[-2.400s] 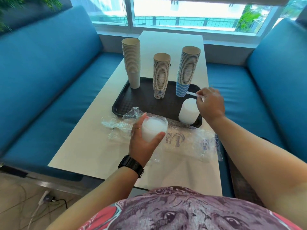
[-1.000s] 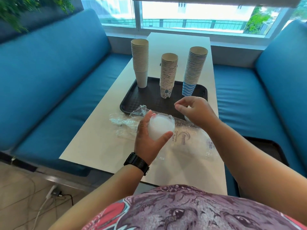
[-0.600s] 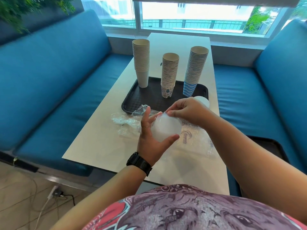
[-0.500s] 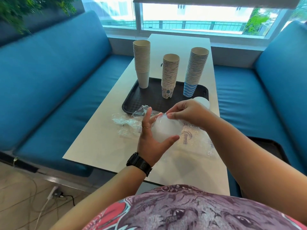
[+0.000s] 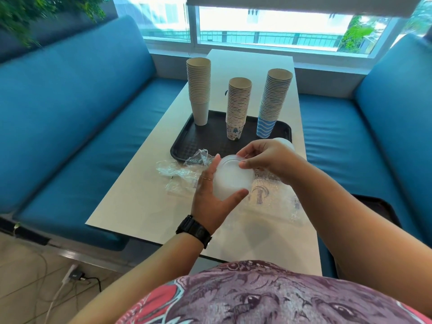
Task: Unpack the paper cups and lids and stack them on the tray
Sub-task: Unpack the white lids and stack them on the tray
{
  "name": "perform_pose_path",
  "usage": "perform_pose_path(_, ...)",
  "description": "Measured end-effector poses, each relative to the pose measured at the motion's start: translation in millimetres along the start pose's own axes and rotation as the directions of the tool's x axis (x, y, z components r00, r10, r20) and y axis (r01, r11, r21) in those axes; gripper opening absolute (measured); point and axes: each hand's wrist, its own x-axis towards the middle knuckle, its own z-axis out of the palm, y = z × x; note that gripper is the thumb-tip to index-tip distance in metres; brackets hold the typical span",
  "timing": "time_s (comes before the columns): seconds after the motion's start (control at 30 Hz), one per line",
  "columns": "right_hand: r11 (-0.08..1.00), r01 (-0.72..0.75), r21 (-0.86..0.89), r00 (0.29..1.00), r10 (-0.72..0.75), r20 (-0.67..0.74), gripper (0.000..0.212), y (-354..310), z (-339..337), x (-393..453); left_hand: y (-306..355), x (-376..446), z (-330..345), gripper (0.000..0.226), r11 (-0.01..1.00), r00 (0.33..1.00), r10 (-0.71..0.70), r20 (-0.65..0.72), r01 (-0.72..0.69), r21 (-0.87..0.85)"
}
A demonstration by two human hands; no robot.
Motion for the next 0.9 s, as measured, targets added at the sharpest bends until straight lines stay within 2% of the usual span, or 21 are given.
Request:
perform_pose_path(0.13, 0.991, -0.066, 0.115, 0.998, 0.068, -0.014, 0.015, 2.4, -13.5, 1.5, -3.8, 1.1, 1.7, 0.095, 1.0, 1.0, -0.012, -0.005, 0.012, -0.027)
perform_pose_path(0.23, 0.98, -0.068, 0.187, 0.992, 0.087, -0.093, 0.015, 8.7, -25.6, 6.9, -7.6, 2.3, 3.2, 0.087, 0.998, 1.0, -0.023, -0.006, 0.022, -0.054)
perform_pose_path(0.33, 0.975, -0.046, 0.216, 0.977, 0.089, -0.194, 0.021, 16.7, -41.8, 16.0, -11.7, 3.1, 4.8, 0.09, 0.996, 0.999, -0.042, -0.006, 0.042, -0.075)
perform_pose_path(0.4, 0.992, -0.022, 0.124, 0.953, 0.059, -0.298, 0.027, 24.1, -53.9, 24.7, -12.8, 4.9, 6.6, 0.092, 0.996, 0.999, -0.049, -0.005, 0.048, -0.081)
perform_pose_path(0.47, 0.996, 0.001, -0.093, 0.905, -0.04, -0.423, 0.024, 32.8, -64.8, 35.3, -12.9, 7.1, 8.7, 0.093, 0.995, 0.999, -0.048, 0.001, 0.048, -0.086)
perform_pose_path(0.57, 0.903, -0.043, -0.427, 0.832, -0.204, -0.515, 0.022, 42.1, -78.7, 44.4, -13.1, 10.2, 14.1, 0.097, 0.995, 0.999, -0.053, 0.014, 0.054, -0.087)
perform_pose_path(0.73, 0.785, -0.09, -0.613, 0.821, -0.29, -0.492, 0.02, 66.3, -80.5, 47.2, -12.7, 11.0, 17.4, 0.097, 0.996, 0.998, -0.054, 0.011, 0.055, -0.072)
perform_pose_path(0.9, 0.679, -0.068, -0.731, 0.873, -0.314, -0.374, 0.023, 88.1, -74.2, 45.5, -13.3, 11.2, 17.7, 0.093, 0.996, 0.999, -0.049, -0.001, 0.049, -0.072)
